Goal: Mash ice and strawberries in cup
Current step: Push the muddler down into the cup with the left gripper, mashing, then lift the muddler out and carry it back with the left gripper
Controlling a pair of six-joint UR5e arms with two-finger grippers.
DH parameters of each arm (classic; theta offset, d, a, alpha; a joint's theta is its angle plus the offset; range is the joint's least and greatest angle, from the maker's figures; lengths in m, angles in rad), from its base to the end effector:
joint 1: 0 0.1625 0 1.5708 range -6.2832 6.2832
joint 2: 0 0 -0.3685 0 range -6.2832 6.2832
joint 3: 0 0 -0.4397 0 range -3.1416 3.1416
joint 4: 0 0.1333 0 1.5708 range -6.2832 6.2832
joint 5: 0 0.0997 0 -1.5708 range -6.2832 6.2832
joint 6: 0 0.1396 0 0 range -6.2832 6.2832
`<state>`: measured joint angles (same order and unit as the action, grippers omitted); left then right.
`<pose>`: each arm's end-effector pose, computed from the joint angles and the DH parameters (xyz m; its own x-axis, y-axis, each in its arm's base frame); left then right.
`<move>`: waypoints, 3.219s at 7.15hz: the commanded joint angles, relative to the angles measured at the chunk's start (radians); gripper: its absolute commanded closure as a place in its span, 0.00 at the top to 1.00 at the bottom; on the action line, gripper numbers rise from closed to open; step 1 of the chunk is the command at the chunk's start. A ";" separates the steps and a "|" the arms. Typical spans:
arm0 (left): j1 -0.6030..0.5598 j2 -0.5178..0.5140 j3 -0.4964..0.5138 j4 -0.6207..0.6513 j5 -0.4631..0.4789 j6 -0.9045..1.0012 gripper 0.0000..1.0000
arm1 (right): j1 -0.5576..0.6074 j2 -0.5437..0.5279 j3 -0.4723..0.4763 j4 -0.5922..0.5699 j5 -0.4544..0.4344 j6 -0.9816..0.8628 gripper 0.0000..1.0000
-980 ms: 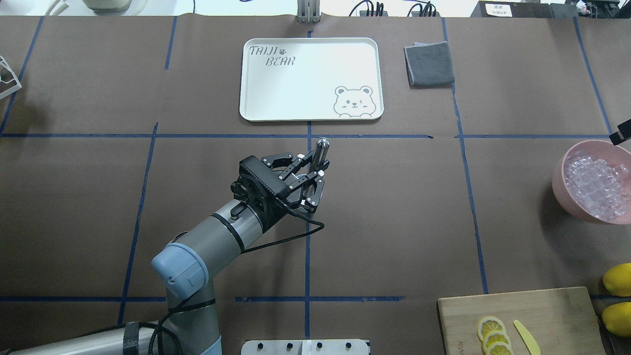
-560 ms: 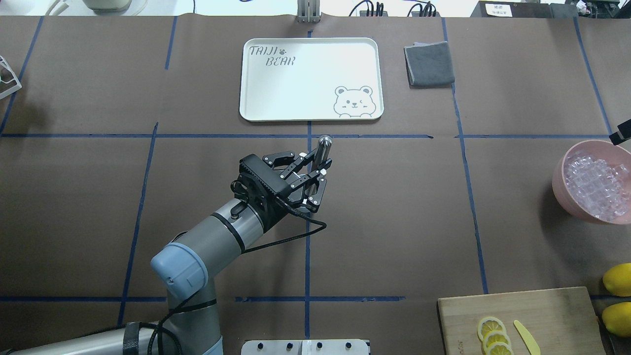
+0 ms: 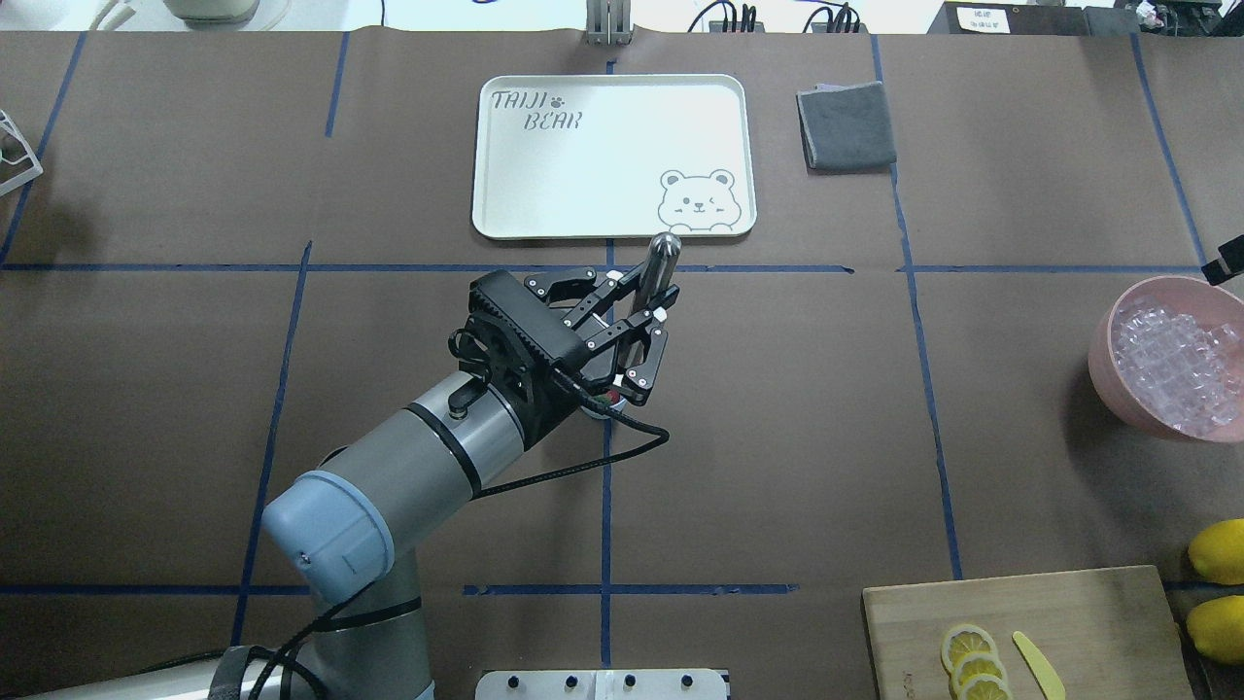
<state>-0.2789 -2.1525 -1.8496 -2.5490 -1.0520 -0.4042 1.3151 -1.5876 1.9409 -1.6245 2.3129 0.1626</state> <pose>0.5015 -0.3543 0.0088 0.5424 0.6752 -0.4999 0.5088 0.2096 0.8350 -0.0969 -0.5245 0.4477 0.6930 -0.2247 0.6850 0.1312 0.9736 0.1867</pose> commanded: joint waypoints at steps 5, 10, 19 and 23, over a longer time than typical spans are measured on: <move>-0.258 0.184 -0.114 0.597 -0.270 -0.164 0.00 | 0.015 -0.011 0.004 0.002 0.000 0.000 1.00; -0.665 0.560 -0.048 0.671 -0.834 -0.156 0.00 | 0.053 -0.044 0.003 0.003 0.000 -0.001 1.00; -0.841 0.554 0.407 0.589 -1.057 -0.150 0.00 | 0.119 -0.104 0.029 0.003 0.000 -0.008 1.00; -0.839 0.554 0.406 0.589 -1.056 -0.148 0.08 | 0.119 -0.104 0.030 0.003 0.000 -0.006 1.00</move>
<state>-1.1193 -1.5983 -1.4435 -1.9599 -2.1089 -0.5528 1.4343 -1.6920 1.9708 -1.6214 2.3132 0.1553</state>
